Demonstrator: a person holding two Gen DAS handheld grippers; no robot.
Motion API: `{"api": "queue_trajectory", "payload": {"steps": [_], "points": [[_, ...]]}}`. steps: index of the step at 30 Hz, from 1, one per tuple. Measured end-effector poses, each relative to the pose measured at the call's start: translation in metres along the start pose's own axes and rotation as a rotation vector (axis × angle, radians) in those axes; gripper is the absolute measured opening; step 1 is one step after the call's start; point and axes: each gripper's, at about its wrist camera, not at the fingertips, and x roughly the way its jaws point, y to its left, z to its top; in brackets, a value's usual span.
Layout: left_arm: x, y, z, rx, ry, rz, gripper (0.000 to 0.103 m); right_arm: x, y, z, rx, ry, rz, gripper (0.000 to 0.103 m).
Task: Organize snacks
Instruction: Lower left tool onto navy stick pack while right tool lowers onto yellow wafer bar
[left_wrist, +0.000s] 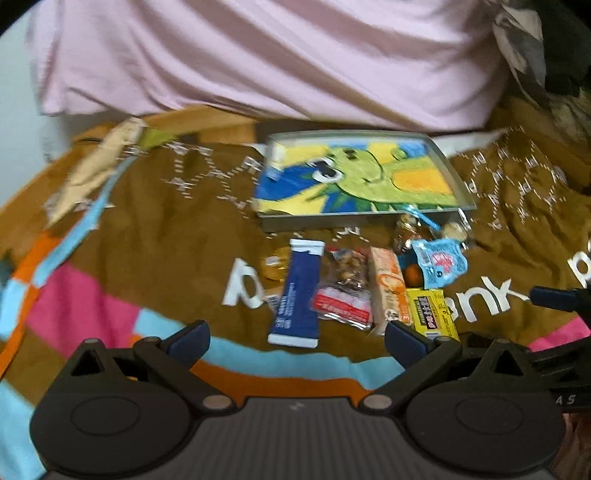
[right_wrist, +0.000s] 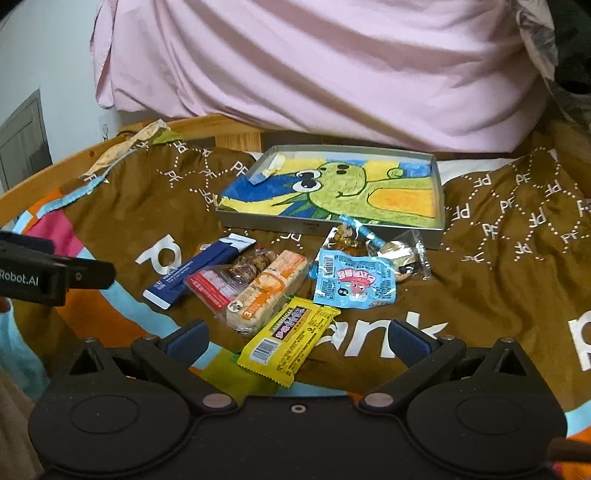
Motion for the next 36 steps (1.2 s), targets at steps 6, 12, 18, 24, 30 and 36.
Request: {"api": "queue_trajectory", "payload": {"steps": [6, 12, 18, 24, 30, 36], "points": [[0.047, -0.002, 0.011, 0.113, 0.054, -0.062, 0.103, 0.032, 0.001, -0.001, -0.004, 0.066, -0.003, 0.102], [0.087, 0.002, 0.009, 0.2, 0.119, -0.059, 0.102, 0.06, 0.009, -0.004, -0.015, 0.117, -0.012, 0.102], [0.109, 0.012, 0.009, 0.178, 0.176, -0.093, 0.094, 0.084, 0.013, -0.009, -0.003, 0.193, -0.032, 0.102], [0.113, 0.015, 0.01, 0.172, 0.174, -0.133, 0.072, 0.089, 0.011, -0.012, 0.028, 0.208, -0.025, 0.096], [0.118, 0.016, 0.008, 0.157, 0.19, -0.127, 0.051, 0.088, 0.011, -0.012, 0.038, 0.196, -0.024, 0.088], [0.112, 0.025, 0.009, 0.06, 0.203, -0.154, 0.047, 0.085, 0.01, -0.011, 0.039, 0.184, -0.041, 0.07]]}}
